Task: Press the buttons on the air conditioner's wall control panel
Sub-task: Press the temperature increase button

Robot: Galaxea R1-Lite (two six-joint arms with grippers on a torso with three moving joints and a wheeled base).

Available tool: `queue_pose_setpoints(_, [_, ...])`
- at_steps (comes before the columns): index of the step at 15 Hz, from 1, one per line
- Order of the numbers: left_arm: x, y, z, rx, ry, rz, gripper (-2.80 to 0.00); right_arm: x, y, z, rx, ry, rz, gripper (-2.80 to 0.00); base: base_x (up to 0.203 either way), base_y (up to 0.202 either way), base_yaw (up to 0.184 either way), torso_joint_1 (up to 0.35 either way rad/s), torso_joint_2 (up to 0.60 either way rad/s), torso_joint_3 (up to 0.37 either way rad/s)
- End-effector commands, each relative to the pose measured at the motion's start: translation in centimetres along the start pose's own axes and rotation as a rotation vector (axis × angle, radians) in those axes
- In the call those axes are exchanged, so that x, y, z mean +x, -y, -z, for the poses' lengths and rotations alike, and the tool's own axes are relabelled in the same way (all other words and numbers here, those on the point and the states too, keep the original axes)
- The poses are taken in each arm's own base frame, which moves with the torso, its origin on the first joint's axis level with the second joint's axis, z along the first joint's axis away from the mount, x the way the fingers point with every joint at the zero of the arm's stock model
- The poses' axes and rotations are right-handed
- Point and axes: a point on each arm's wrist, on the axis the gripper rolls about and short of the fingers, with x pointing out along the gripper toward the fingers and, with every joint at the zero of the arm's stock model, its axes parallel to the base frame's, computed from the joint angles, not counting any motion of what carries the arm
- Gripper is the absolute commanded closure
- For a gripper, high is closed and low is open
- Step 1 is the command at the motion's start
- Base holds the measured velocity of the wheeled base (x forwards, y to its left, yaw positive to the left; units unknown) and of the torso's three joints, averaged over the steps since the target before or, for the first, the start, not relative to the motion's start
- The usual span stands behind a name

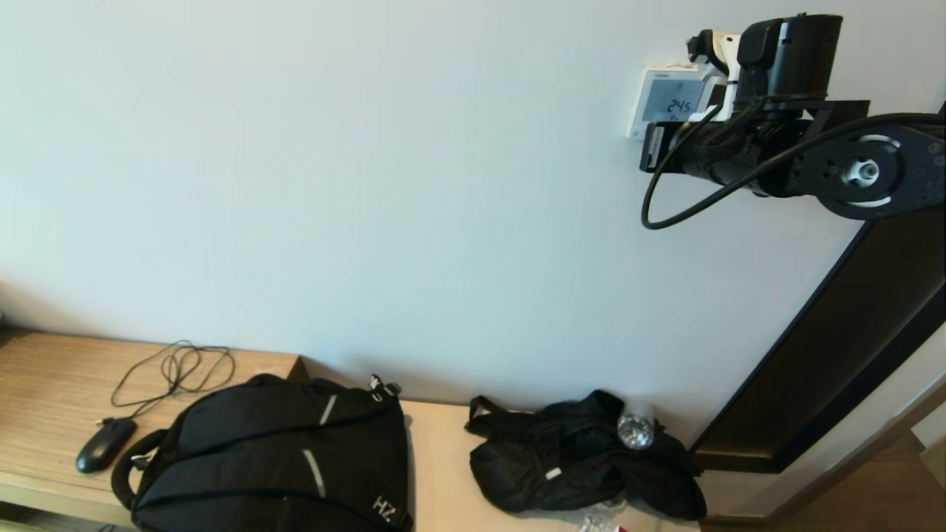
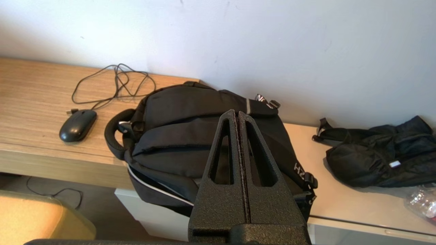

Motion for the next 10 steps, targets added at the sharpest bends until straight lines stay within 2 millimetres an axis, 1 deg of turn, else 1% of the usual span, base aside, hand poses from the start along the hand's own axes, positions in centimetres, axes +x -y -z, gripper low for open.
queue_pose_setpoints(1, [0.0, 0.0, 0.0, -0.001, 0.001, -0.001, 0.0, 0.7, 0.0, 0.2, 0.001, 0.002, 0.007, 0.0, 0.0, 0.0, 0.0, 0.0, 0.0, 0.0])
queue_pose_setpoints(6, [0.0, 0.0, 0.0, -0.001, 0.001, 0.0, 0.0, 0.6, 0.3, -0.5, 0.006, 0.021, 0.014, 0.0, 0.0, 0.0, 0.0, 0.0, 0.0, 0.0])
queue_pose_setpoints(9, [0.0, 0.0, 0.0, -0.001, -0.001, -0.001, 0.0, 0.9, 1.3, -0.5, 0.006, 0.02, 0.042, 0.0, 0.0, 0.0, 0.0, 0.0, 0.0, 0.0])
queue_pose_setpoints(10, [0.0, 0.0, 0.0, -0.001, 0.0, -0.001, 0.0, 0.9, 1.3, -0.5, 0.005, 0.022, 0.042, 0.0, 0.0, 0.0, 0.0, 0.0, 0.0, 0.0])
